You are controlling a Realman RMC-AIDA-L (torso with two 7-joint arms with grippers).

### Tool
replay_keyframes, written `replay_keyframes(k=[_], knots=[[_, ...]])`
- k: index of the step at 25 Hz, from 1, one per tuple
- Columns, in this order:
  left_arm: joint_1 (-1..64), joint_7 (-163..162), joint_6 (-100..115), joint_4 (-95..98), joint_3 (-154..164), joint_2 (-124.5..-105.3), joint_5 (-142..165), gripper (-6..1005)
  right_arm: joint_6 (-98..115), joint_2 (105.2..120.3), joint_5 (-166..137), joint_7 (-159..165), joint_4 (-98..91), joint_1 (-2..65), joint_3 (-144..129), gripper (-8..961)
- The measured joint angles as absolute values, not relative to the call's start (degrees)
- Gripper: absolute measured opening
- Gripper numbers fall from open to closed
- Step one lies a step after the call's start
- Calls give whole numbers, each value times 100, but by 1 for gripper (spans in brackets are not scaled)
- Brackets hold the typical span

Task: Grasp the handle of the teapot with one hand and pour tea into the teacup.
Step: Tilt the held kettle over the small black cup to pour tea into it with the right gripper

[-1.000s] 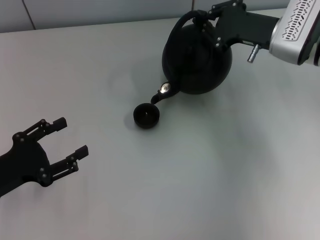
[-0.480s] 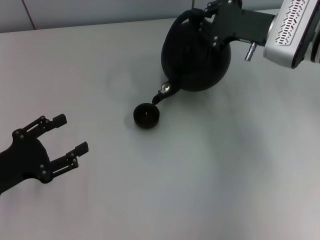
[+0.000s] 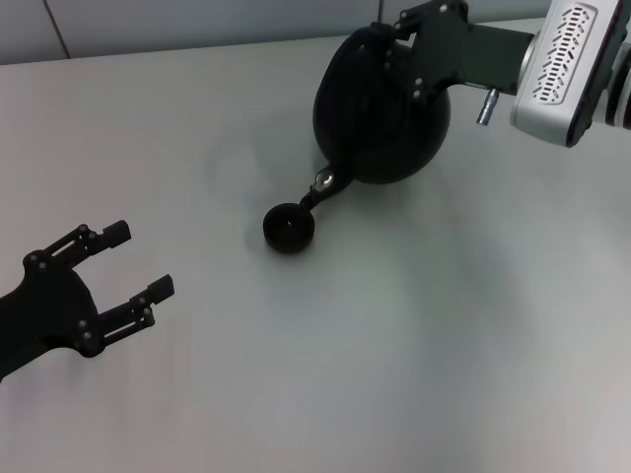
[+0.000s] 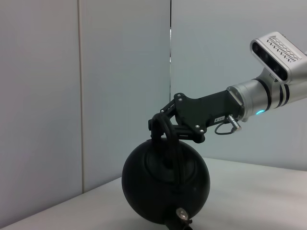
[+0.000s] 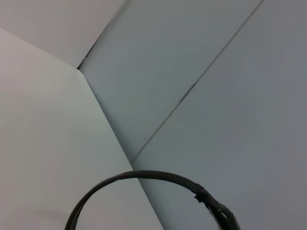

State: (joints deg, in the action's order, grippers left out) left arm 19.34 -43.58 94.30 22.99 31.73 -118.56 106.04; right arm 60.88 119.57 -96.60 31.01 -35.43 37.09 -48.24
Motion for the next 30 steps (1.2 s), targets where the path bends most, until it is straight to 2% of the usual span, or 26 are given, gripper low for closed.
replay_keyframes(k=[30], knots=[[1943,-4351,9429,2232,3172,-11855,10572,800,5970,11979,-9323,3219,-3646,3669,-5151,81]])
